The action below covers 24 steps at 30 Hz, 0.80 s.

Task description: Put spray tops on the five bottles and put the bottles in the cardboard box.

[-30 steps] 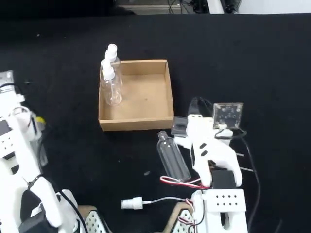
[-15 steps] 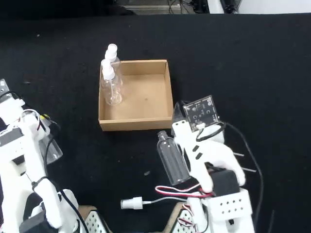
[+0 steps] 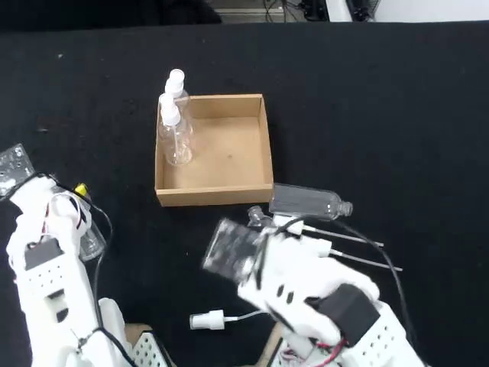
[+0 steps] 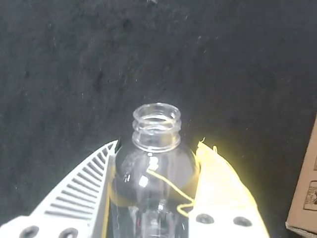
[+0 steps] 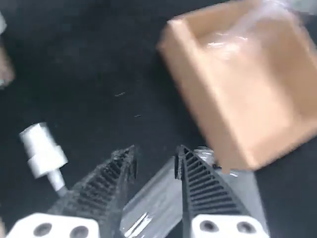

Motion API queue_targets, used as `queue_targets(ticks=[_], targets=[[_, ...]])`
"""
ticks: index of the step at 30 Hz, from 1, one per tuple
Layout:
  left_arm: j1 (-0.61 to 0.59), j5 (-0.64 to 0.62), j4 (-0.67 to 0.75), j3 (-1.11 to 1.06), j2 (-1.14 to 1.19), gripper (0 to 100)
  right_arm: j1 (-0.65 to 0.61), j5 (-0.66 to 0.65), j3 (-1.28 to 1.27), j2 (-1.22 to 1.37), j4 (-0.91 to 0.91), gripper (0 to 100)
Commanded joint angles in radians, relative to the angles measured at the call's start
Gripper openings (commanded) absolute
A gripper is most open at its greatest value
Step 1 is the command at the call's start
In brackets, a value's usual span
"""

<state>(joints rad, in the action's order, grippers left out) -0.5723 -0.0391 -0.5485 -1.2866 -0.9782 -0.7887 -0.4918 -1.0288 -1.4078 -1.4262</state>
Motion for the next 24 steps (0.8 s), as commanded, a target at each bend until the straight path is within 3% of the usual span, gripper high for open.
queue_targets(ticks=[1, 8, 16, 24], targets=[[-0.004, -0.011, 0.046, -0.038, -0.127, 3, -0.100, -0.020, 0.019, 0.088, 0.003, 12.4], [-0.116, -0.143, 0.092, -0.110, -0.216, 3, -0.261, -0.011, 0.013, 0.417, 0.106, 12.4], [-0.202, -0.227, 0.092, -0.102, -0.219, 3, -0.405, 0.135, -0.050, 0.455, 0.167, 17.3], [-0.249, -0.258, 0.094, -0.101, -0.226, 3, -0.474, 0.137, -0.111, 0.552, 0.318, 18.4]])
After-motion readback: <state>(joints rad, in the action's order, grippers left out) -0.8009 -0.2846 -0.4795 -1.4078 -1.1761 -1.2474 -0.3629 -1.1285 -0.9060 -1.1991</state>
